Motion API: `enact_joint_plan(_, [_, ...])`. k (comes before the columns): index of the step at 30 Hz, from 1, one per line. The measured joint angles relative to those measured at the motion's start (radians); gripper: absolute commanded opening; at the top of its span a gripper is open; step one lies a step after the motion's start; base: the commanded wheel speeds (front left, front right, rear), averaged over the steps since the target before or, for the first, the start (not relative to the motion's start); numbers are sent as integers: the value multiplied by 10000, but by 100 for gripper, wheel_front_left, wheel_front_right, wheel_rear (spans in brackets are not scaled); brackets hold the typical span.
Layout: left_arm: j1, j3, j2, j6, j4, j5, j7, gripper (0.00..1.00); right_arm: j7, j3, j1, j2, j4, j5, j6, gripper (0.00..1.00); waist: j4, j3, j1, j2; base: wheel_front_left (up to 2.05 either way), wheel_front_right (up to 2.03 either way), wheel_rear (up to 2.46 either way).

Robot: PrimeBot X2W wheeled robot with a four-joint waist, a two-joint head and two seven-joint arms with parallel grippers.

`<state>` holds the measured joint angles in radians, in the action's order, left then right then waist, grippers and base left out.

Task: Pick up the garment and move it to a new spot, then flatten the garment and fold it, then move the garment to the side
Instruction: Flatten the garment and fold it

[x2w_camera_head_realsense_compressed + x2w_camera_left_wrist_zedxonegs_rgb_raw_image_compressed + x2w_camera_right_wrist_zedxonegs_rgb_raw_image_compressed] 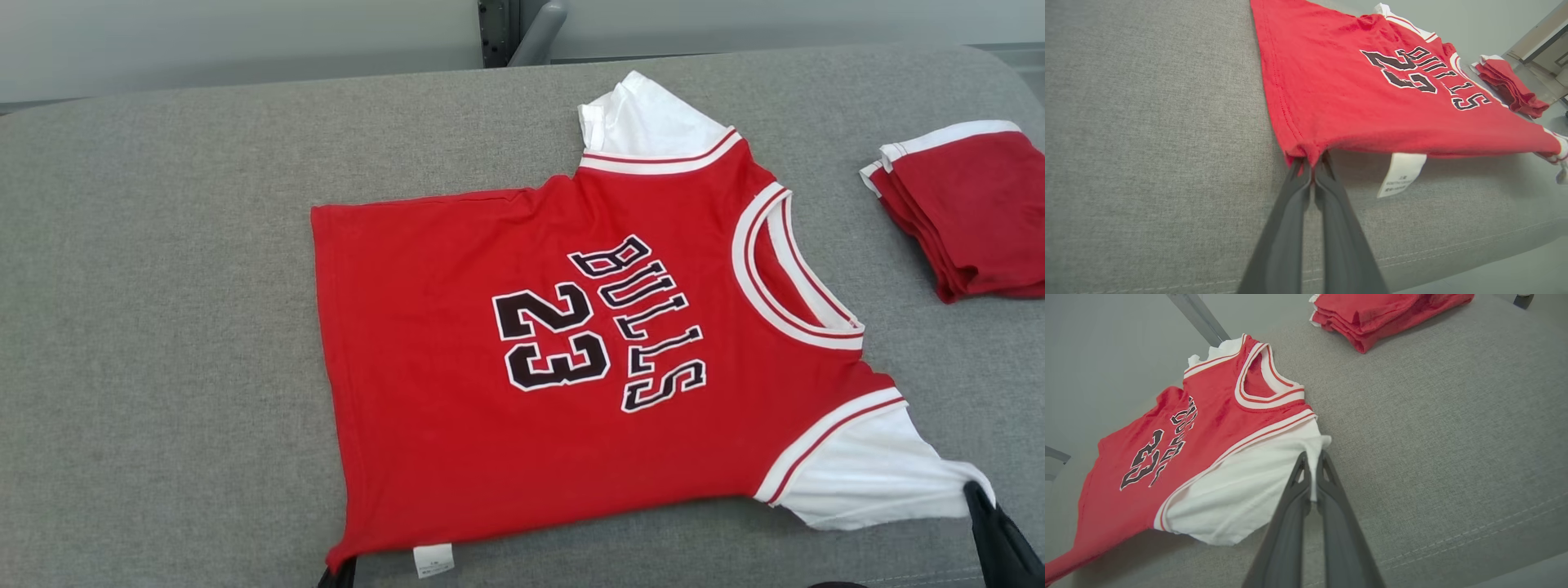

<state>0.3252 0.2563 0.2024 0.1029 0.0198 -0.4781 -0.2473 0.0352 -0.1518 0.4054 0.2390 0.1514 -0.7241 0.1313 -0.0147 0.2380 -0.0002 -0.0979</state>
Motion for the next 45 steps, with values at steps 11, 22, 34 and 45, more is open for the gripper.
enact_joint_plan(11, [-949, -104, 466, -337, -1570, -694, 2663, 0, -1066, 556, -2702, 284, 288, -198, -6, 0, -35, 599, 1, 3, 0, 0, 0])
enact_joint_plan(22, [-3544, 111, 637, -635, -1360, -903, 4888, 0, -1891, 1400, -5536, 562, -1668, 539, -6, 0, 251, 1139, 1, 5, 0, 0, 0])
enact_joint_plan(34, [-5055, 332, 746, -671, 832, -756, 5689, 0, -1538, 2307, -7702, 738, -4422, 1632, -6, 100, 256, 1185, 2, 6, 0, 0, 0])
enact_joint_plan(45, [-4750, 370, 732, -786, 1016, -823, 5503, 100, 658, 2692, -8175, 1076, -5112, 2612, -4, 100, 158, 921, 2, 5, 0, 0, 0])
